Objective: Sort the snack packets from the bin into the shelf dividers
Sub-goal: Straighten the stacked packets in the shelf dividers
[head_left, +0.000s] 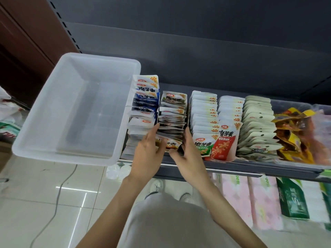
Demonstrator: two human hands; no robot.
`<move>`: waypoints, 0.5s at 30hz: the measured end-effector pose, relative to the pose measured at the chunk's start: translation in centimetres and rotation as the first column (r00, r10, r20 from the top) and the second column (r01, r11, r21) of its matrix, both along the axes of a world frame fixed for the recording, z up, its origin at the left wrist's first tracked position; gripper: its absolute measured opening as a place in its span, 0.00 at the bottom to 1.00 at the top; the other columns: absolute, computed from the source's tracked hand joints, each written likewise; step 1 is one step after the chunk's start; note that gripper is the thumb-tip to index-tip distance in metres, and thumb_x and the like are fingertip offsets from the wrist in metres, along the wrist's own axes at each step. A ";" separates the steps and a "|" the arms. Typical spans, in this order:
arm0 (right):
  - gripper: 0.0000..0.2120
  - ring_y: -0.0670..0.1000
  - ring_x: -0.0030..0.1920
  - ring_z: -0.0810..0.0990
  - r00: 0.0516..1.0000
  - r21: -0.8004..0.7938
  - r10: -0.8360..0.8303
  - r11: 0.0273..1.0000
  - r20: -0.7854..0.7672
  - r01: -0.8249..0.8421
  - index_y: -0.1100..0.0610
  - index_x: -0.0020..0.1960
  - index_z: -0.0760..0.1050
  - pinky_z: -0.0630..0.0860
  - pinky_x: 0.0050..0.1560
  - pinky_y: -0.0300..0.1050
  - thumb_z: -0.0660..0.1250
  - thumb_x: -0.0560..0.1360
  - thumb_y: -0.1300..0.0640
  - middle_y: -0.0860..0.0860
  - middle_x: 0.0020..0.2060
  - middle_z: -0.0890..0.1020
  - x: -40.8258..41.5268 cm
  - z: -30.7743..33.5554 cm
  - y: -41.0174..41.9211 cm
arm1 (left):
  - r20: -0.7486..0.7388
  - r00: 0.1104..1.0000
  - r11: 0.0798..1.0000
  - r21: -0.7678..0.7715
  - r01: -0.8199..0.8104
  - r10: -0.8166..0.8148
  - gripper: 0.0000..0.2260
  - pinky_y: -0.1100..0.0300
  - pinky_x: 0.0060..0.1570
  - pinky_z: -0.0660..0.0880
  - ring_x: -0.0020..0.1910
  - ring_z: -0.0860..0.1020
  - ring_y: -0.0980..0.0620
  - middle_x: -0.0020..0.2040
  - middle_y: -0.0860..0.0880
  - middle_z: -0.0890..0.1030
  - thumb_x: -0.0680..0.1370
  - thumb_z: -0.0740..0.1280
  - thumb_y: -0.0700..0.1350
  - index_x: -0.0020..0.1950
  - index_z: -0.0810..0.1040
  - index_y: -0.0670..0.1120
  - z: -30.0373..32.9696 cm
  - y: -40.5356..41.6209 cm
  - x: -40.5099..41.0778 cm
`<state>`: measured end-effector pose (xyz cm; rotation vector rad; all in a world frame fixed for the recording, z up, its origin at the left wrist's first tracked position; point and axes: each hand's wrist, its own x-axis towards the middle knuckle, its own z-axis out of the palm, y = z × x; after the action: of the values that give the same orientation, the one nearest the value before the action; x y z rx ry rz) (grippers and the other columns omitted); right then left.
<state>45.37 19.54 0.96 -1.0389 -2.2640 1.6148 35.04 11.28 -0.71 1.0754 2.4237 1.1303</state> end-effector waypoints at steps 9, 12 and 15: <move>0.31 0.40 0.66 0.68 0.991 0.056 -0.108 0.992 -0.080 0.112 0.52 0.76 0.54 0.63 0.68 0.33 0.60 0.78 0.67 0.39 0.66 0.69 -1.1 0.1 -0.5 | 0.686 0.723 0.946 0.179 -0.271 0.078 0.22 0.59 0.64 0.71 0.62 0.75 0.57 0.63 0.51 0.77 0.78 0.62 0.35 0.71 0.68 0.48 1.7 0.4 1.4; 0.33 0.43 0.68 0.69 0.987 0.025 -0.124 0.992 -0.104 0.127 0.53 0.76 0.53 0.65 0.70 0.44 0.62 0.77 0.68 0.43 0.67 0.71 -1.0 0.1 -0.2 | 0.731 0.679 0.912 0.232 -0.339 0.067 0.21 0.65 0.61 0.72 0.61 0.76 0.58 0.63 0.51 0.78 0.78 0.64 0.36 0.70 0.69 0.48 2.3 0.4 1.3; 0.34 0.41 0.67 0.68 0.985 0.040 -0.143 0.988 -0.097 0.147 0.53 0.76 0.54 0.63 0.70 0.37 0.63 0.76 0.68 0.44 0.67 0.69 -1.5 -0.4 0.0 | 0.713 0.700 0.909 0.259 -0.326 0.048 0.19 0.68 0.62 0.70 0.64 0.73 0.61 0.65 0.55 0.75 0.80 0.62 0.40 0.70 0.68 0.52 1.6 0.9 1.6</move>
<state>43.86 19.55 0.54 -1.0662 -2.1030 1.5124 36.64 12.14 0.84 0.3325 1.7637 1.7304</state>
